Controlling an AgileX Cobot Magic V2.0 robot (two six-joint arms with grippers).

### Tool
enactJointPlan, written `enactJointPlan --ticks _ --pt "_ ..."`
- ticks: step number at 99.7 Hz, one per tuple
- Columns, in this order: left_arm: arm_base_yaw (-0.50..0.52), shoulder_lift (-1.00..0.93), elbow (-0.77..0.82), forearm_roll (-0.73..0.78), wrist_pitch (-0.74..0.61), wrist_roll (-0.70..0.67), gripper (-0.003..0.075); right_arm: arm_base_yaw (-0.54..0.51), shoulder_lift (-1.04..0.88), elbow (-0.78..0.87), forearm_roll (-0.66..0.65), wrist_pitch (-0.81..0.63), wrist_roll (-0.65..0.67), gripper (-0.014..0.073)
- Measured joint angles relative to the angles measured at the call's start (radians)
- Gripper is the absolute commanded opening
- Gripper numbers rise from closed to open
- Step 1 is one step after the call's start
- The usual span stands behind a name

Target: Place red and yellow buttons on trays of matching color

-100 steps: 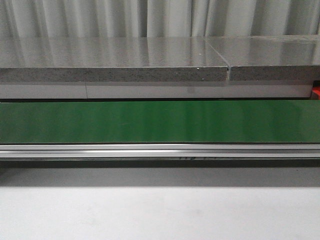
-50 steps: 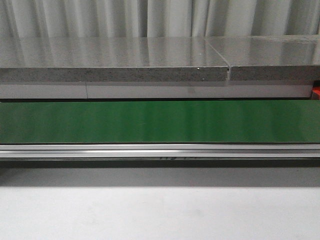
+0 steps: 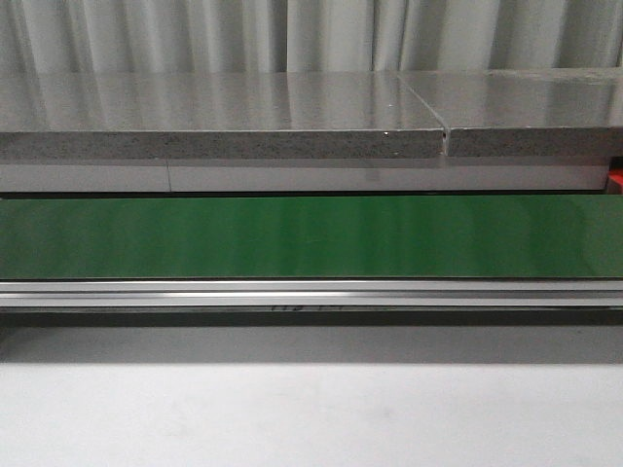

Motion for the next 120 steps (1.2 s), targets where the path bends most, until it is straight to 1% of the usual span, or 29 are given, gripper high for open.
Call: enactJointPlan --ticks 40,47,60,66,81,88,104,120 --pt "0.0 0.0 0.0 0.0 -0.005 0.0 -0.0019 0.0 0.0 0.0 0.0 0.0 0.001 -0.0068" --pt "0.0 0.0 0.006 0.0 -0.045 0.0 -0.0019 0.0 0.0 0.0 0.0 0.0 0.001 -0.0068" --pt "0.0 0.0 0.036 0.024 -0.175 -0.003 -0.0019 0.0 0.0 0.0 0.0 0.0 0.001 -0.0068" --pt "0.0 0.0 0.059 0.084 -0.221 -0.043 -0.0019 0.0 0.0 0.0 0.0 0.0 0.001 -0.0068" --pt "0.0 0.0 0.136 0.318 -0.331 -0.278 -0.0019 0.0 0.0 0.0 0.0 0.0 0.002 -0.0068" --pt "0.0 0.0 0.185 0.38 -0.394 -0.348 -0.0019 0.0 0.0 0.0 0.0 0.0 0.002 -0.0068" --pt "0.0 -0.048 0.308 0.421 -0.508 -0.394 -0.0019 0.0 0.0 0.0 0.0 0.0 0.002 -0.0068" --pt "0.0 -0.176 0.392 0.417 -0.522 -0.396 -0.0019 0.0 0.0 0.0 0.0 0.0 0.002 -0.0068"
